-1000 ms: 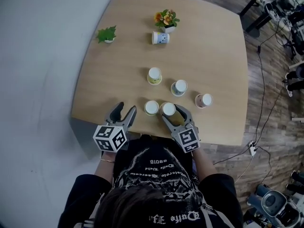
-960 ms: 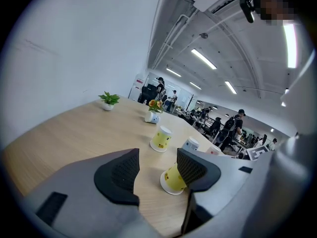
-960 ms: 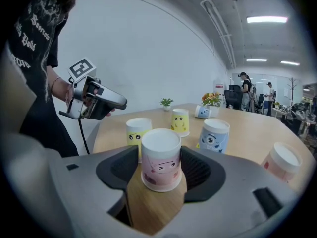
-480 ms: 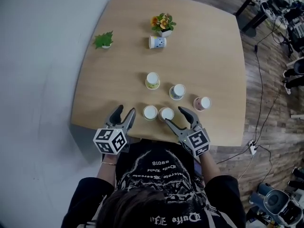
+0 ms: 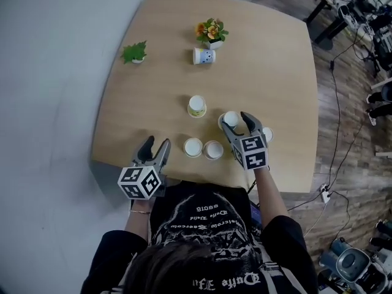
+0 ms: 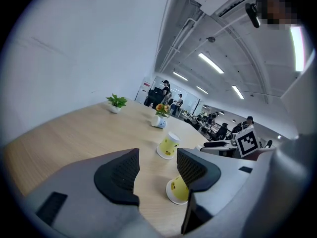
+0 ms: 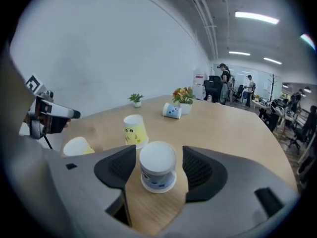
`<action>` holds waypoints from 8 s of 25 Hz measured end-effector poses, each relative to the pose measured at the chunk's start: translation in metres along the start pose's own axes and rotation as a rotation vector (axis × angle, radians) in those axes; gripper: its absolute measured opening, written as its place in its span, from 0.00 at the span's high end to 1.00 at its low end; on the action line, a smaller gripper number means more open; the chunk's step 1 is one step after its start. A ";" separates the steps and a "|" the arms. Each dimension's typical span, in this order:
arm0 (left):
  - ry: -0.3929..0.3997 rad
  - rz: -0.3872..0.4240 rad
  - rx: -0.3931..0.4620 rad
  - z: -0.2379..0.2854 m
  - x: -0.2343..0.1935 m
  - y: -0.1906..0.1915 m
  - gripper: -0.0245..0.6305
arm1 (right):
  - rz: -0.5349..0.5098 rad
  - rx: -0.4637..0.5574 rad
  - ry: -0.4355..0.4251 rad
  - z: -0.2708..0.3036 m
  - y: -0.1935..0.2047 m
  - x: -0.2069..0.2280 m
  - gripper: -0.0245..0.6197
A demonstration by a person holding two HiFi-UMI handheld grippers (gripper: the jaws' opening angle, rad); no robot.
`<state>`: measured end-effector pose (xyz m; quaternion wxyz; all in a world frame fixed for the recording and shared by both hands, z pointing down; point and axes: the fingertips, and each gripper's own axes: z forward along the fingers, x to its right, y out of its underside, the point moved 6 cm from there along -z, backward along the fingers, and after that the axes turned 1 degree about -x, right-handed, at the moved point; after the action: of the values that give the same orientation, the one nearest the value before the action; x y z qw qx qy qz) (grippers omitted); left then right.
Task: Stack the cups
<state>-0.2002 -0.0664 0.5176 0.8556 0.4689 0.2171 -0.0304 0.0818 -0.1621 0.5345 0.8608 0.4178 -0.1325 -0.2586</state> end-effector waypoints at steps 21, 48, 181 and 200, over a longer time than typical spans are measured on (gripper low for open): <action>-0.007 -0.046 -0.004 -0.002 0.006 0.016 0.59 | -0.121 -0.088 -0.042 -0.059 0.027 -0.017 0.57; -0.002 0.014 -0.007 -0.003 0.015 0.013 0.59 | -0.040 -0.029 -0.139 -0.101 0.053 -0.028 0.46; 0.473 1.121 -0.529 0.237 0.109 -0.189 0.39 | 0.250 0.019 -0.069 -0.155 0.012 0.020 0.35; 0.435 1.401 -0.965 0.395 0.104 -0.130 0.39 | 0.572 -0.066 0.112 -0.157 0.082 0.031 0.35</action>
<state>-0.0042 -0.4451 0.5576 0.7219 0.0767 0.0267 0.6872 0.2043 -0.0351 0.5028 0.9179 0.3486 -0.1889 0.0138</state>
